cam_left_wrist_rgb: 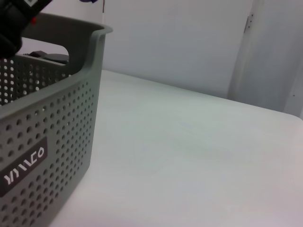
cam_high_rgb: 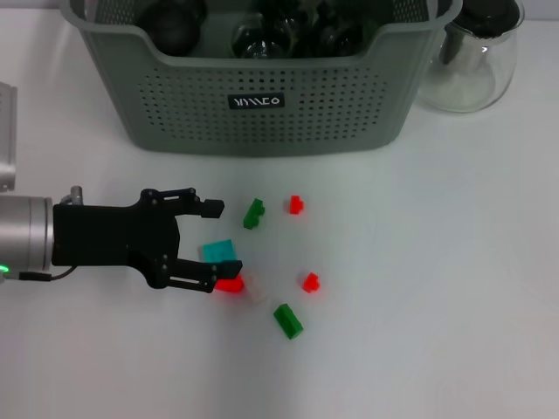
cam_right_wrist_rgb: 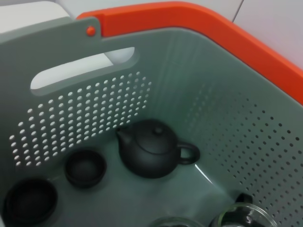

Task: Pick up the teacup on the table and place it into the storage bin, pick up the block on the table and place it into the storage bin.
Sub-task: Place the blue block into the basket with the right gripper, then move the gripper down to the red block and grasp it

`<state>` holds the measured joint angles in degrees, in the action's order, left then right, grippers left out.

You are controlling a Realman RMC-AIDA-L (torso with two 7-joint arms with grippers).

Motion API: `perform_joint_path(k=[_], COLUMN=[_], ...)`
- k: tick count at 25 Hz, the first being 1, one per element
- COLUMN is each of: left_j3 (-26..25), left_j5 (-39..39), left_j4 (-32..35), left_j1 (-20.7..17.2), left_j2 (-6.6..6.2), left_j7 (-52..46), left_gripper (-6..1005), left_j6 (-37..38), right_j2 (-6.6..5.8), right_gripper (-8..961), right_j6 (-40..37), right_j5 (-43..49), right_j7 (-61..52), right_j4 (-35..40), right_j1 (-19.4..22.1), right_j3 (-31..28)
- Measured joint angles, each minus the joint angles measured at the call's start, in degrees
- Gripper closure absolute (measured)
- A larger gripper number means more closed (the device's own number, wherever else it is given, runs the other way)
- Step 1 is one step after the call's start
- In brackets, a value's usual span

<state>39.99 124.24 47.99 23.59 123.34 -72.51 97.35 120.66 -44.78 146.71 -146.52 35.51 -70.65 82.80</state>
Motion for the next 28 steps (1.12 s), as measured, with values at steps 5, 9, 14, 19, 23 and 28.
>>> perform_joint_path(k=[5,9,14,19,23,28], left_j3=[0.0,0.0,0.0,0.0,0.0,0.0], left_j5=[0.1,0.0,0.0,-0.1,0.0,0.2], left_j4=[0.0,0.0,0.0,0.0,0.0,0.0], left_j1=[0.1,0.0,-0.2,-0.3,-0.3,-0.3], left_j2=[-0.03,-0.04,-0.04,-0.03,-0.03,-0.03], left_j7=[0.0,0.0,0.0,0.0,0.0,0.0], left_gripper=[112,112,112,112,112,112], left_j6=[0.0,-0.1,0.1,0.4,0.4,0.5], right_j2=[-0.02,-0.09,-0.26,-0.43,-0.57,-1.08], right_gripper=[495,337,167,92,93,93], right_j6=[-0.1,-0.2,-4.3,-14.2,-24.4,-39.5], right_j5=[0.2,0.3,-0.5,-3.5,-10.8,-22.9], right_j7=[0.0,0.0,-0.2,-0.2,1.6,7.4], right_j4=[0.2,1.6,9.4,28.2,44.7,53.7], right_j1=[-0.3,-0.4,1.4,8.1,15.1,21.6], right_j3=[0.2,0.5,0.2,-2.6,-6.1,-11.9])
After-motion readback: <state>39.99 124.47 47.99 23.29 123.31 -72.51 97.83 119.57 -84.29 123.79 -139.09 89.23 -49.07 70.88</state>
